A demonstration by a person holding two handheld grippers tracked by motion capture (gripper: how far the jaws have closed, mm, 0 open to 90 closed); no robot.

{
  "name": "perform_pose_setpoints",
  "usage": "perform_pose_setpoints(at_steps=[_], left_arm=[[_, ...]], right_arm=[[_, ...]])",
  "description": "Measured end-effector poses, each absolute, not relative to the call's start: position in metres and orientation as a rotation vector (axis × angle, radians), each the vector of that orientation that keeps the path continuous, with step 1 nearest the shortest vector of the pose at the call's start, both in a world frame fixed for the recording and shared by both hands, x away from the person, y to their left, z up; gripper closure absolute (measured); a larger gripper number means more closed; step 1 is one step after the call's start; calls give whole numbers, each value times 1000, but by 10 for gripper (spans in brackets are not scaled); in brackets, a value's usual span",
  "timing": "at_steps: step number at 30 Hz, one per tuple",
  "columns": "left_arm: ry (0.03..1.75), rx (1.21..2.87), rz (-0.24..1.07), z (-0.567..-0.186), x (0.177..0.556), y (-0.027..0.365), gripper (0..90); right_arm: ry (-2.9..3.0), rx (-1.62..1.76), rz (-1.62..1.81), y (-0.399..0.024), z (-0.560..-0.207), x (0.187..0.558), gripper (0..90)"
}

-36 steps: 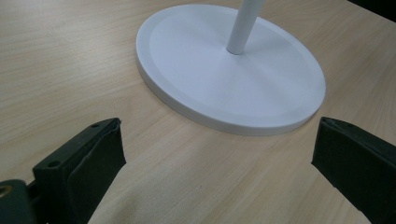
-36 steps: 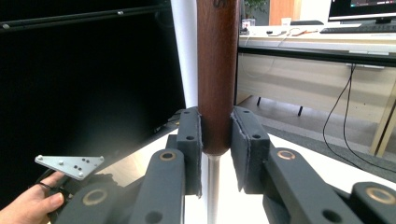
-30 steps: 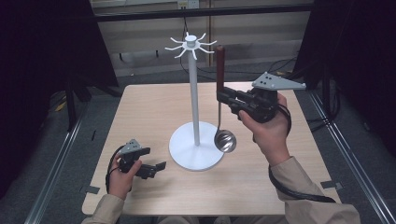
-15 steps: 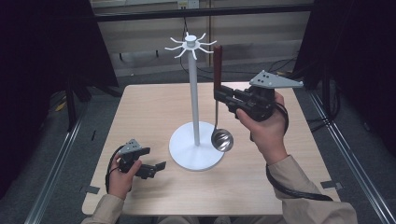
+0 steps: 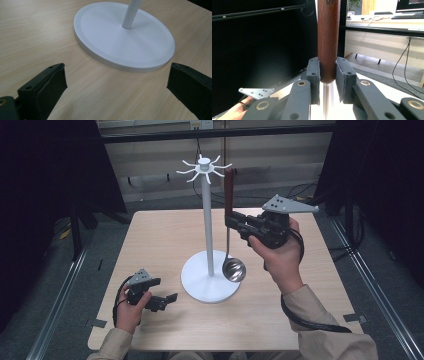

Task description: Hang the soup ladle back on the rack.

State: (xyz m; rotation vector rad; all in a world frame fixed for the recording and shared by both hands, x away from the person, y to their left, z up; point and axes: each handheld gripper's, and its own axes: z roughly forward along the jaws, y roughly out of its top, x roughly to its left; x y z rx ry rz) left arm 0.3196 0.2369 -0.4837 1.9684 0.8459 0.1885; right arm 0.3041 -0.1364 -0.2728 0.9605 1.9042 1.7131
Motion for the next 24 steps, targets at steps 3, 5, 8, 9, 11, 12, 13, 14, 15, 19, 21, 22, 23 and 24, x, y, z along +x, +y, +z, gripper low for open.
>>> perform_pose_setpoints(at_steps=[3,5,8,9,11,12,13,14,15,19,21,22,23,24], left_arm=[[846,1970,189,-483,320,237,19],[850,1973,191,-483,319,237,19],[854,1971,193,-483,319,237,19],[849,1968,188,-483,320,238,19],[849,1969,189,-483,320,238,19],[850,1969,189,-483,320,238,19],[850,1969,189,-483,320,238,19],[850,1969,189,-483,320,238,19],[852,1969,191,-484,320,238,19],[847,1971,189,-484,320,237,19],[849,1967,189,-484,320,238,19],[849,1967,187,-484,320,238,19],[849,1967,187,-484,320,238,19],[850,1969,191,-484,320,238,19]], right_arm=[[1903,964,1715,-135,-273,306,747],[1904,961,1719,-134,-273,307,747],[1908,961,1719,-132,-273,308,747],[1906,966,1715,-132,-273,308,747],[1905,963,1720,-131,-273,310,747],[1900,969,1723,-131,-273,310,747],[1902,972,1716,-130,-273,310,747],[1904,969,1718,-130,-273,311,746],[1903,966,1725,-130,-273,311,747],[1907,965,1722,-127,-274,313,747],[1908,967,1725,-127,-274,314,747],[1908,965,1726,-127,-274,314,746],[1908,965,1726,-127,-274,314,746],[1910,967,1716,-126,-274,315,746]])
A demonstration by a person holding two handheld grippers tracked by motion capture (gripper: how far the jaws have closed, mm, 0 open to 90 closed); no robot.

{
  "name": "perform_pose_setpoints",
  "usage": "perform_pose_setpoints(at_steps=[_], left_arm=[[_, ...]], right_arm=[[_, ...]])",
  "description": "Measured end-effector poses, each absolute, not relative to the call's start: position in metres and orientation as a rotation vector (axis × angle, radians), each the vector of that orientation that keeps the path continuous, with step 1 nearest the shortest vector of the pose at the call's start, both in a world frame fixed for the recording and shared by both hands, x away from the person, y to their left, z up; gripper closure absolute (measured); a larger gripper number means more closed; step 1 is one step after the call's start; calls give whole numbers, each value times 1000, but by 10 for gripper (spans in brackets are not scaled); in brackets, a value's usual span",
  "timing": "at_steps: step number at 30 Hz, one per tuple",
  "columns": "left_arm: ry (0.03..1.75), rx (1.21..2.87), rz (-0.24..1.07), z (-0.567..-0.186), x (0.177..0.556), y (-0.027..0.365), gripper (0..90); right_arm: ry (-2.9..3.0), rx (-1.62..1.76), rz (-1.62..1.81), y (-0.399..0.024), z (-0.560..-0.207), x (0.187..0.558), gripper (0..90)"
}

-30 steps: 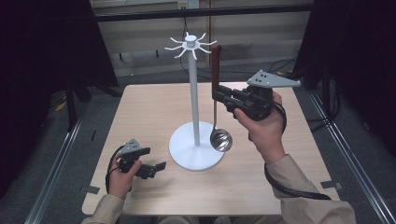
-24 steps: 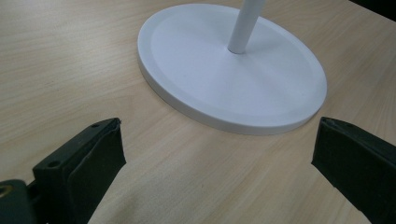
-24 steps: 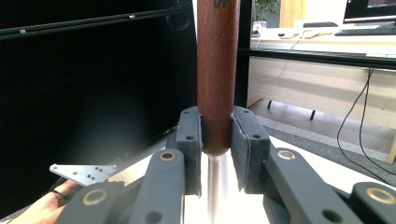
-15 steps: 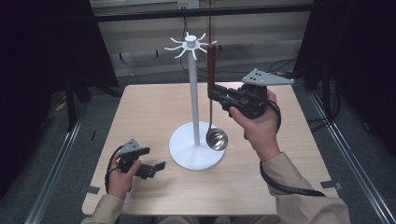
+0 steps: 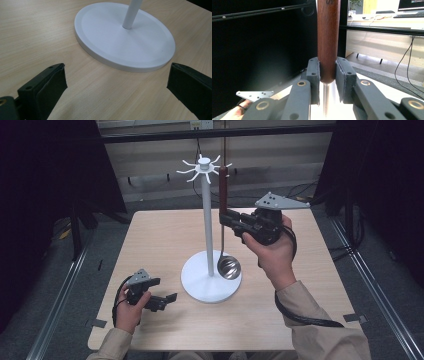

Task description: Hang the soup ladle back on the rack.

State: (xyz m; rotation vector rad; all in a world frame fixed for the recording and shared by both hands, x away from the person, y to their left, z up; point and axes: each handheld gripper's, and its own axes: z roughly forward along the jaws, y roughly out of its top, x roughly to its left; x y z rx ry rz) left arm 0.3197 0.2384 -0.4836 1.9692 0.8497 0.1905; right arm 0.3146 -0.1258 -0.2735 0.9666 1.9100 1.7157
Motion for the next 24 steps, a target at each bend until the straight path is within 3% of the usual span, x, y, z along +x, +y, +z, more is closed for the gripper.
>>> perform_pose_setpoints(at_steps=[24], left_arm=[[850,1970,191,-484,320,239,19]], right_arm=[[1892,961,1741,-118,-277,321,744]])
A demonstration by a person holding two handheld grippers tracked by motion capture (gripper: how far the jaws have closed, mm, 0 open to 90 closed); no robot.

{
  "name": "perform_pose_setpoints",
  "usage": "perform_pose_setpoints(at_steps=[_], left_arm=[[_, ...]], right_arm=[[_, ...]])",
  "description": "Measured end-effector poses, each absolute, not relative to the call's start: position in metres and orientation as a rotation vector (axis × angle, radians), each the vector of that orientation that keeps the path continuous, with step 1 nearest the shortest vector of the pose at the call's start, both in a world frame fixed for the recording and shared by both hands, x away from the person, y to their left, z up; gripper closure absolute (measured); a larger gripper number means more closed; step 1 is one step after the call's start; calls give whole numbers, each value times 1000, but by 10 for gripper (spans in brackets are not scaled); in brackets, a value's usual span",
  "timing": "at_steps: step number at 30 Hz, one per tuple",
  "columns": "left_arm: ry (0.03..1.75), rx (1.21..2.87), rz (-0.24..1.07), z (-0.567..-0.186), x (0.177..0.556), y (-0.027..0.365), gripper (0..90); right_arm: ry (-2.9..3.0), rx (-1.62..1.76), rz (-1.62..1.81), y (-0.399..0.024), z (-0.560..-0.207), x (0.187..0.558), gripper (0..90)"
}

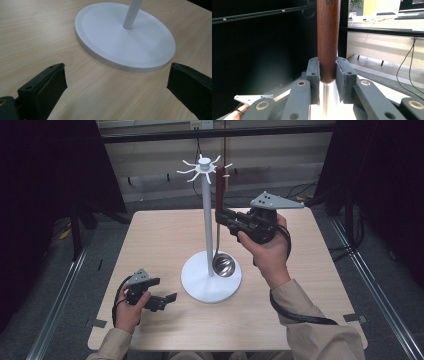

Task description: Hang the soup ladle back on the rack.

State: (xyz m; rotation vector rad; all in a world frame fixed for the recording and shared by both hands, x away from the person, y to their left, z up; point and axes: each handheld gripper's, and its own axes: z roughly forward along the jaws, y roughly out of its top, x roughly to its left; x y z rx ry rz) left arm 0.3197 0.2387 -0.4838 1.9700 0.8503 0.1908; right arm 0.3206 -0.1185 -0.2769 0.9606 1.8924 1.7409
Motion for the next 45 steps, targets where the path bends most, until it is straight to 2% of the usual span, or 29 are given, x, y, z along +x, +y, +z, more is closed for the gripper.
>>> perform_pose_setpoints(at_steps=[18,22,30,35,36,45], left_arm=[[845,1982,192,-484,319,239,19],[850,1979,199,-483,318,239,19],[851,1981,200,-483,319,238,19],[840,1990,193,-484,319,238,19],[844,1993,200,-484,319,238,19],[835,1986,190,-484,319,237,19]], right_arm=[[1895,954,1755,-123,-280,320,727],[1896,961,1755,-124,-281,320,673],[1893,961,1726,-128,-285,318,506],[1894,972,1722,-130,-287,316,458],[1889,987,1711,-132,-288,316,423],[1917,973,1678,-142,-299,310,348]])
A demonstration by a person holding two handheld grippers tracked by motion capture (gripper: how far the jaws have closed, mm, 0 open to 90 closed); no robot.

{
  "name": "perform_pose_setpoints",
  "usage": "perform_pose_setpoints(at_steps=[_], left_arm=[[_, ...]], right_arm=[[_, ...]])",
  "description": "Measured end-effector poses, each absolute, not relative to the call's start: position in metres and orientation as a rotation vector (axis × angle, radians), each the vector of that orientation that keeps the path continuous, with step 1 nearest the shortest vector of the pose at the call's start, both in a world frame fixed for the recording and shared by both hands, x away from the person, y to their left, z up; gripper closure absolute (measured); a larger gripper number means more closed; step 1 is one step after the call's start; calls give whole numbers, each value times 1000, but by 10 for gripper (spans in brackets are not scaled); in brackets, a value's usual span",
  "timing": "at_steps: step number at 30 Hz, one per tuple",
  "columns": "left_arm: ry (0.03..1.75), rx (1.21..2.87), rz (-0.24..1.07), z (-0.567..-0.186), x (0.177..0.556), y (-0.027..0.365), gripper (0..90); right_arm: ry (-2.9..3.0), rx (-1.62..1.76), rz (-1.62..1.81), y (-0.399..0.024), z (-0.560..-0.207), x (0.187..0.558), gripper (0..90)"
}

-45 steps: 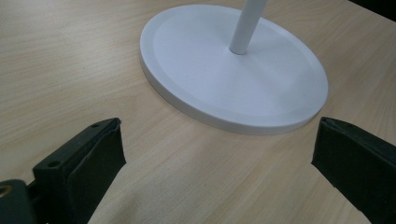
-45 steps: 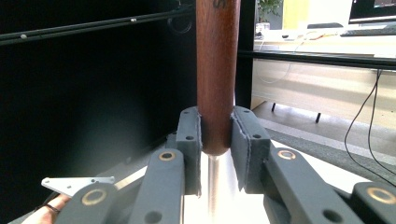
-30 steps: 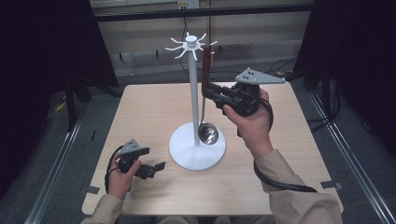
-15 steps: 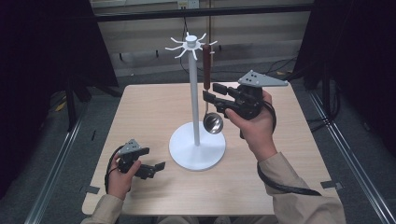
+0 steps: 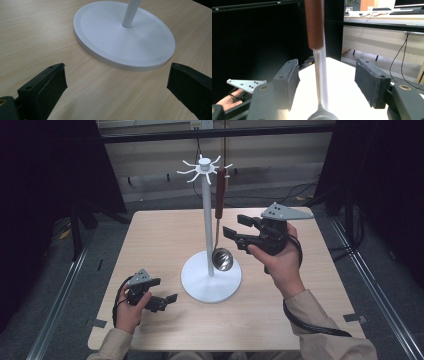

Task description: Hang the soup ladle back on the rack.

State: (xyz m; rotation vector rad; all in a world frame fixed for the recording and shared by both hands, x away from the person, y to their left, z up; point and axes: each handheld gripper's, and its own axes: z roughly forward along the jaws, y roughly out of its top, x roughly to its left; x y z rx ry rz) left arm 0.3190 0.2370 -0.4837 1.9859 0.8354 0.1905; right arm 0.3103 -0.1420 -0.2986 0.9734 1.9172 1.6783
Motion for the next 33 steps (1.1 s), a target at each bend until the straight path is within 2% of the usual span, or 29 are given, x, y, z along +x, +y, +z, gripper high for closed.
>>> perform_pose_setpoints(at_steps=[33], left_arm=[[833,1991,188,-484,318,235,19]], right_arm=[[1985,972,1563,-174,-354,287,213]])
